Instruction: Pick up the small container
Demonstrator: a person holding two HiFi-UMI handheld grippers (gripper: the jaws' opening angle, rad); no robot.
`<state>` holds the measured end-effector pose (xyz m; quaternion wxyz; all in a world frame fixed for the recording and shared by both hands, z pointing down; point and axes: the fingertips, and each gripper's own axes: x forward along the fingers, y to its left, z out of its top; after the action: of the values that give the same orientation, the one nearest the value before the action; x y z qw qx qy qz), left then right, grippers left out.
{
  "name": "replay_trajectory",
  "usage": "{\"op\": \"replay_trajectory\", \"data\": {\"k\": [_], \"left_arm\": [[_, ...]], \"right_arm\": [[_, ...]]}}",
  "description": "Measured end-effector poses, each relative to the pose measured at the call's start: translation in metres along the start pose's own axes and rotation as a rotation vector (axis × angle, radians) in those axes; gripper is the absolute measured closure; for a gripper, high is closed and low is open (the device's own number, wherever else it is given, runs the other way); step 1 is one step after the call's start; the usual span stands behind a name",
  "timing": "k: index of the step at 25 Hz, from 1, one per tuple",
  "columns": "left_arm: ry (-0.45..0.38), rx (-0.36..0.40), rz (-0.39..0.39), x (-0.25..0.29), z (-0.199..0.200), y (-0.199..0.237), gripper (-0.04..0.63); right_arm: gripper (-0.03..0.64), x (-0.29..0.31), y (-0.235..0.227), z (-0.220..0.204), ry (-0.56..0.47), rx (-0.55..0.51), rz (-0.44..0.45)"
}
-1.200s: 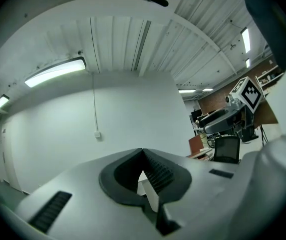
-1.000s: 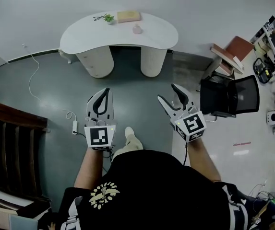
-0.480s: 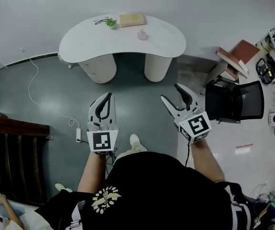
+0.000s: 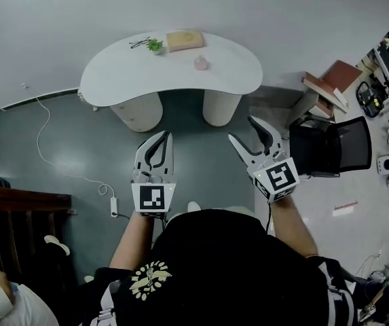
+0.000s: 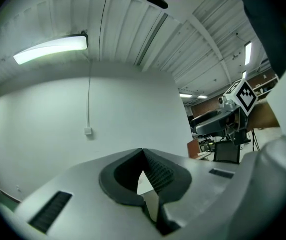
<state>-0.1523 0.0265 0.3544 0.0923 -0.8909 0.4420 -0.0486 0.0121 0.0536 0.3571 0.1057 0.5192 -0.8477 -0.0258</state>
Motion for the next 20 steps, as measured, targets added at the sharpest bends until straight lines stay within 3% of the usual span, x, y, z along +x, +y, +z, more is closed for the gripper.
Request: {"op": "replay_trajectory", "data": {"k": [8, 20], "left_arm": [[0.002, -0.013, -0.042, 0.028, -0.01, 0.006, 0.577], [0.074, 0.001, 0.025, 0.075, -0.022, 0.03, 0.577]], "right_arm": [[0.364, 0.01, -0.026, -0.005, 0.02, 0.011, -0.042], [0.364, 0.06, -0.06, -0.03, 0.016, 0.069, 0.031]]}}
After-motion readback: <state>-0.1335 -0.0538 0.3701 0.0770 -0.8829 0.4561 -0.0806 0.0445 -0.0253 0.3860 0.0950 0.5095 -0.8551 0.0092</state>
